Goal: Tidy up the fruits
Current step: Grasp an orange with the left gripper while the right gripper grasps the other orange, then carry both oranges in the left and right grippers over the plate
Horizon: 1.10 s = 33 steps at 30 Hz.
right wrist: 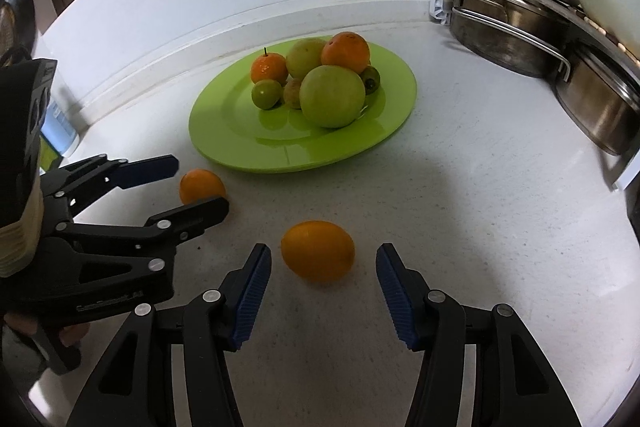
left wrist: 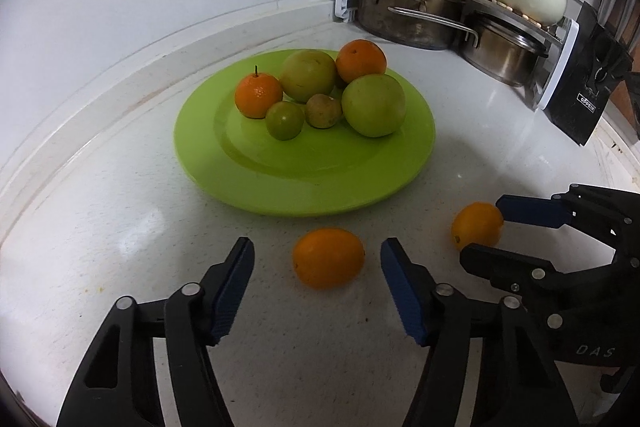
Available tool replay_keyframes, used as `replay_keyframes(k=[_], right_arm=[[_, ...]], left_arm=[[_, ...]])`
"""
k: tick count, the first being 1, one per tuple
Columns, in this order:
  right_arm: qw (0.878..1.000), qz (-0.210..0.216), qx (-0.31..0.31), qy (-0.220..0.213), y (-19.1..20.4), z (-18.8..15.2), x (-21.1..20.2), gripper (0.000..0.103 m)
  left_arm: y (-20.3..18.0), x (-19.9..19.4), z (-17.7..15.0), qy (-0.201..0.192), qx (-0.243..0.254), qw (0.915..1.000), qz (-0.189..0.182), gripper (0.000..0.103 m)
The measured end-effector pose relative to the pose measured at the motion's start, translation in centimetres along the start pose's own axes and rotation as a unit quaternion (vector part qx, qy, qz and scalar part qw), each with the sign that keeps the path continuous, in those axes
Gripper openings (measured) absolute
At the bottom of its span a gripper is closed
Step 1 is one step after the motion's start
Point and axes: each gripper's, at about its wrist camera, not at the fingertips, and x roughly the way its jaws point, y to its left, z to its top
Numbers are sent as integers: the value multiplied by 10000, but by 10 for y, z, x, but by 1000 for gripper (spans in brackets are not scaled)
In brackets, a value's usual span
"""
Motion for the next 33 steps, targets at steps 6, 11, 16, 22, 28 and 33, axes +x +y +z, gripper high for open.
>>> replay_keyframes(k=[6,11,16,22,28,33], right_arm=[[9999,95,14,79,0,-1,5,44],[9999,61,-42,83,2,-1,6,39],[10000,47,-51,62,2,-2,5,39],[10000,68,-50,-16,2,-1,-3,39],[9998,79,-92,-153,6,0,-18,39],[9994,91,-165,-305,12,2,-32,39]], left_arm=[[0,2,0,39,-62,9999,-100,48],[0,1,0,52,-53,9999,-140,37],[0,0,-1,28,-67,9999,-128,37],[2,-9,-3,-36,-115,9999,-112,37],[1,-26,-5,-137,-156,9997,-93,37],[1,-44,-7,-281,-173,9994,-73,37]])
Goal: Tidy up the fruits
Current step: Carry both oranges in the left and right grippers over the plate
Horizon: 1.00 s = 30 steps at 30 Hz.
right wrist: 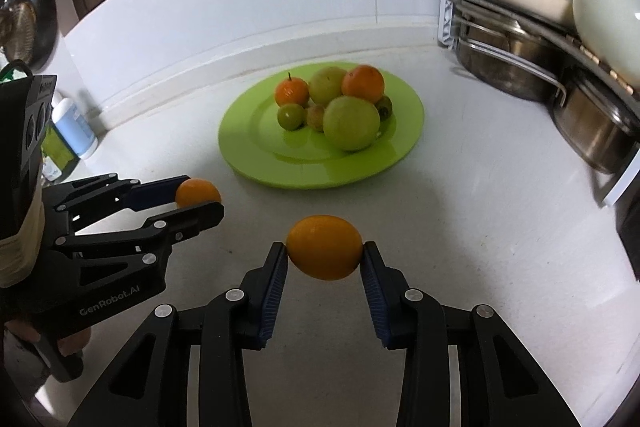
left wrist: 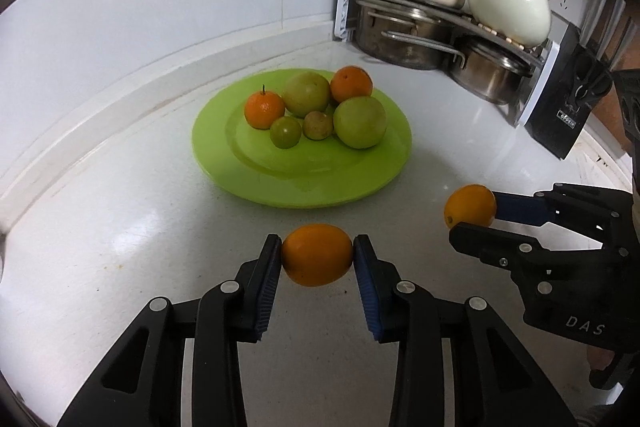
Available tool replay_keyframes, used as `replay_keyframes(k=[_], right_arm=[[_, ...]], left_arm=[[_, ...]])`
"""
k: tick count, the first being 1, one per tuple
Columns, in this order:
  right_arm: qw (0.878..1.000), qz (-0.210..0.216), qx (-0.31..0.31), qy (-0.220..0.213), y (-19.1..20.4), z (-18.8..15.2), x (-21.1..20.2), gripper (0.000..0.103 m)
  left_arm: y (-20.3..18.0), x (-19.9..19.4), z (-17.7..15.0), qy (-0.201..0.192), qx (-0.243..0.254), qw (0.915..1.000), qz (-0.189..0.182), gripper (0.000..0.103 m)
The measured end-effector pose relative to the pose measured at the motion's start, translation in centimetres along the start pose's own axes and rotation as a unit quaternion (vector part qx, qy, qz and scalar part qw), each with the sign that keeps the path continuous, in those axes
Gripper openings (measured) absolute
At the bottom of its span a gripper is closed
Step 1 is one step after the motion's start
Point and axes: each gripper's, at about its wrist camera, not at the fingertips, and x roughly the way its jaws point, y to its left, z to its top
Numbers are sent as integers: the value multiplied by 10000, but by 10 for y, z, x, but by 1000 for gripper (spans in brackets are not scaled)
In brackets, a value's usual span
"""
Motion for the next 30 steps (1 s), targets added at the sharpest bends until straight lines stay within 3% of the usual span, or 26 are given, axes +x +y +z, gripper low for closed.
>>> replay_keyframes(k=[17,30], right_arm=[[9986,214,-164,-450,18,13,-34,39],[9964,214,-208,-790,22,36,-35,39]], left_arm=[[3,-56,5,-576,-44,9982,126,37],[11,-64,27,-859,104,9958,313,37]])
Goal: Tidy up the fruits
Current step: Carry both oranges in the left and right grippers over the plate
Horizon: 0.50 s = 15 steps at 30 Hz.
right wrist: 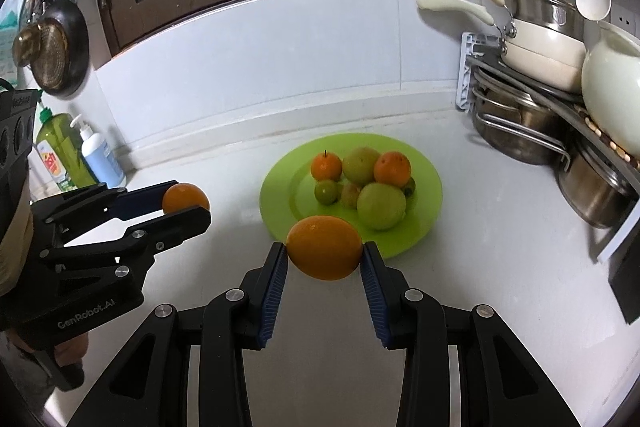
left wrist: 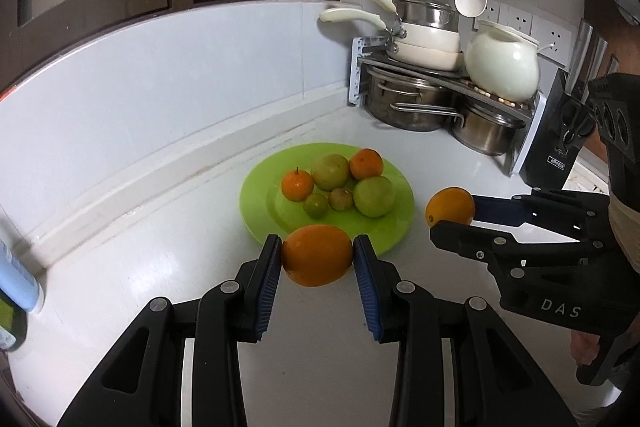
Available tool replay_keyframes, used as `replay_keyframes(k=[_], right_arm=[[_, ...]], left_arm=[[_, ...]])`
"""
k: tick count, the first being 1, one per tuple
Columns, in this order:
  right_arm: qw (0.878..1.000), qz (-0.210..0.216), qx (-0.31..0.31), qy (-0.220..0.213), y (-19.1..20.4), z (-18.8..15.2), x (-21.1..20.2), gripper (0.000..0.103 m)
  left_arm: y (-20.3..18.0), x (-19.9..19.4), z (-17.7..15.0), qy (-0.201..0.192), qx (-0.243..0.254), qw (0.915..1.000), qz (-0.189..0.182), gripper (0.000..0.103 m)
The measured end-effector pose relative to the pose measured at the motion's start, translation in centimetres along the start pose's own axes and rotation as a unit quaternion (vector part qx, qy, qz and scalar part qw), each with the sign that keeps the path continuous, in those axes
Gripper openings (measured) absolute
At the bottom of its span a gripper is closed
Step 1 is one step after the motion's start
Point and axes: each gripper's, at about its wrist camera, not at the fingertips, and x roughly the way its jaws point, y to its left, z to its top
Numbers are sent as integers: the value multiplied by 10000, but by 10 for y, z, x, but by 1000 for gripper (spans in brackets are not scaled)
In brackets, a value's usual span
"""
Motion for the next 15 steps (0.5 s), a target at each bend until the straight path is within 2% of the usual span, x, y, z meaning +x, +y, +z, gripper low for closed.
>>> replay_keyframes(k=[5,15], right_arm=[[10000,42,-12,-66,1,10,8,39],[10000,21,-36,-68,-2,25,30,39]], left_arm=[[5,7,8,-27,83,9999,71,37],[22,35,24,-7,-57,9999,145,37]])
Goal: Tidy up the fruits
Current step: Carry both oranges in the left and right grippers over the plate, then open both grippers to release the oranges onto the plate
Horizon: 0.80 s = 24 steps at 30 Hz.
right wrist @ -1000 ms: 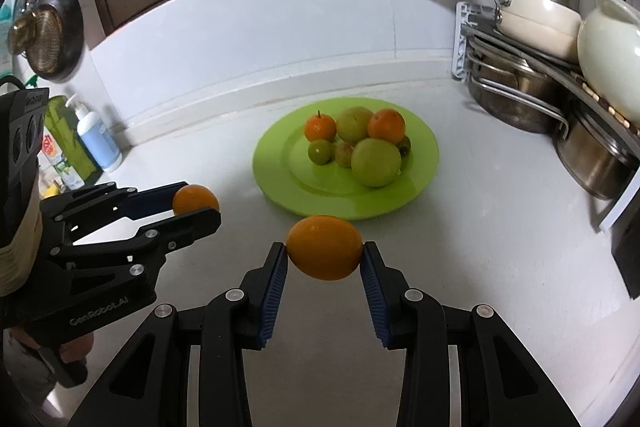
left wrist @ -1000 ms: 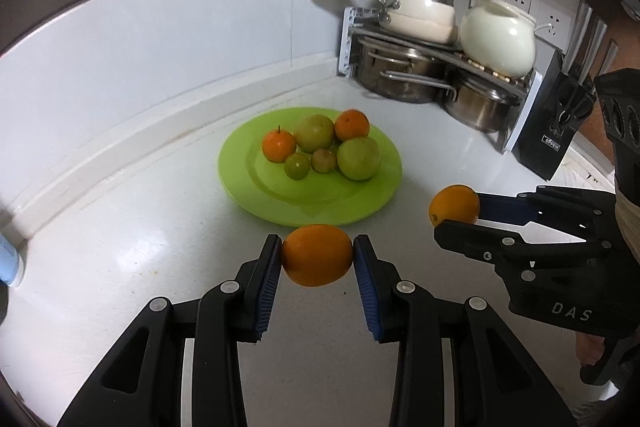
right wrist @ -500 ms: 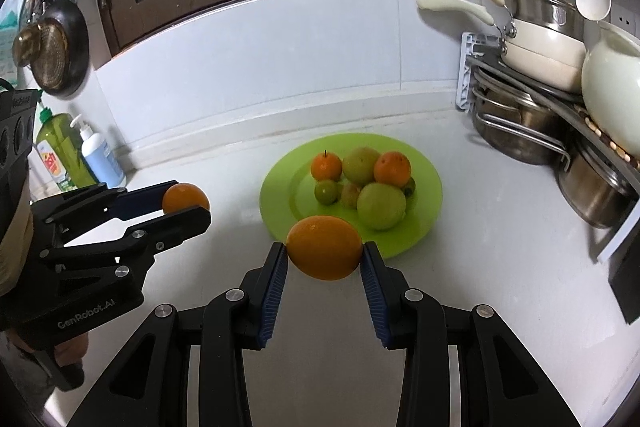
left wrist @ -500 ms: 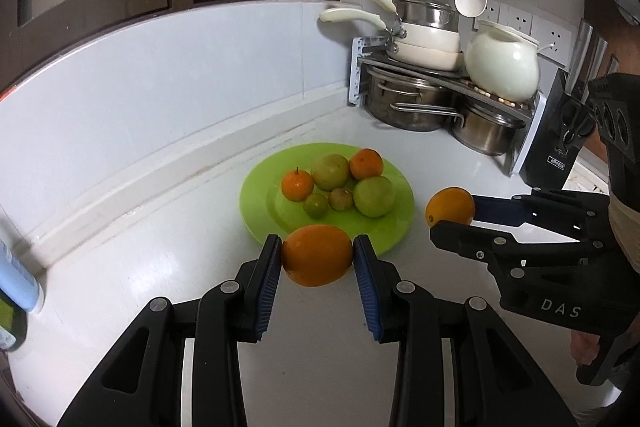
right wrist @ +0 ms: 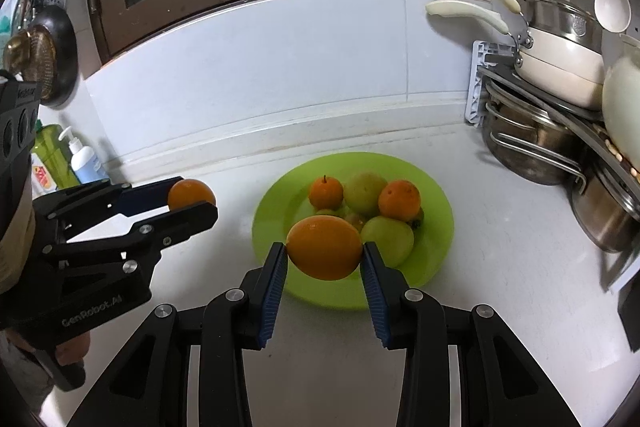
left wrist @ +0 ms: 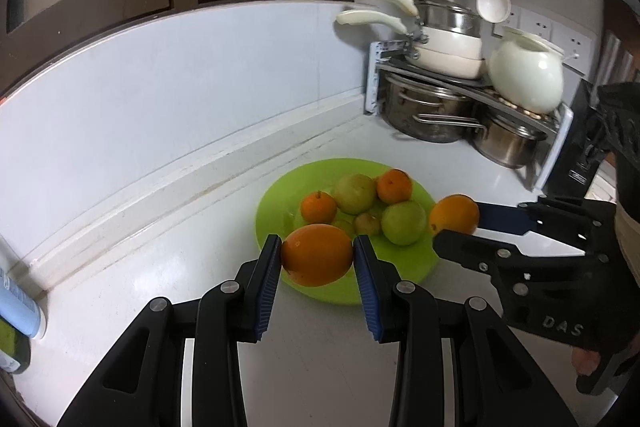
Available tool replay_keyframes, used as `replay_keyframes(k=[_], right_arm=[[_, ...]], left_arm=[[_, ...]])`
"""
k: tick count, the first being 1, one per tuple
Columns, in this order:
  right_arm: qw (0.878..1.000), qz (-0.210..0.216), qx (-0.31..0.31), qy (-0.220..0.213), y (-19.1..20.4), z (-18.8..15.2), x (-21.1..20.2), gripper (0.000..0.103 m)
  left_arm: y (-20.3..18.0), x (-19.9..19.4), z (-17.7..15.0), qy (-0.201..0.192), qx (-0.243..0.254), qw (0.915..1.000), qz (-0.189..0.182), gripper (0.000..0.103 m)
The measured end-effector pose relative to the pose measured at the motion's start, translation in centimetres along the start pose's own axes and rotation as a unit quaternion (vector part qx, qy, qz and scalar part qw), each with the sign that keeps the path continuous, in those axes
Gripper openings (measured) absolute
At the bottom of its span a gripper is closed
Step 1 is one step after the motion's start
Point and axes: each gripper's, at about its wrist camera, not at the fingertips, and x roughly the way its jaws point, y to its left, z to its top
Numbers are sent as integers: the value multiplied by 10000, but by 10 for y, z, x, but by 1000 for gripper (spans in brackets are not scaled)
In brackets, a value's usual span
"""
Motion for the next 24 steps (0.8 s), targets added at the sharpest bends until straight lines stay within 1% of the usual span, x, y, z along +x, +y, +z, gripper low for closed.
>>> replay_keyframes(k=[4,9,24], right_arm=[[10000,-42,-26,28,-2,5,10,39],[9999,-118,-24,92,-7,9,23,39],[9986,-191,10,498,-19,4,68,39]], left_arm=[[5,13,4,14,-84,9999,-78,37],[10,33,8,104,-54,9999,-93,37],[16,95,1,636,356,9971,-219,37]])
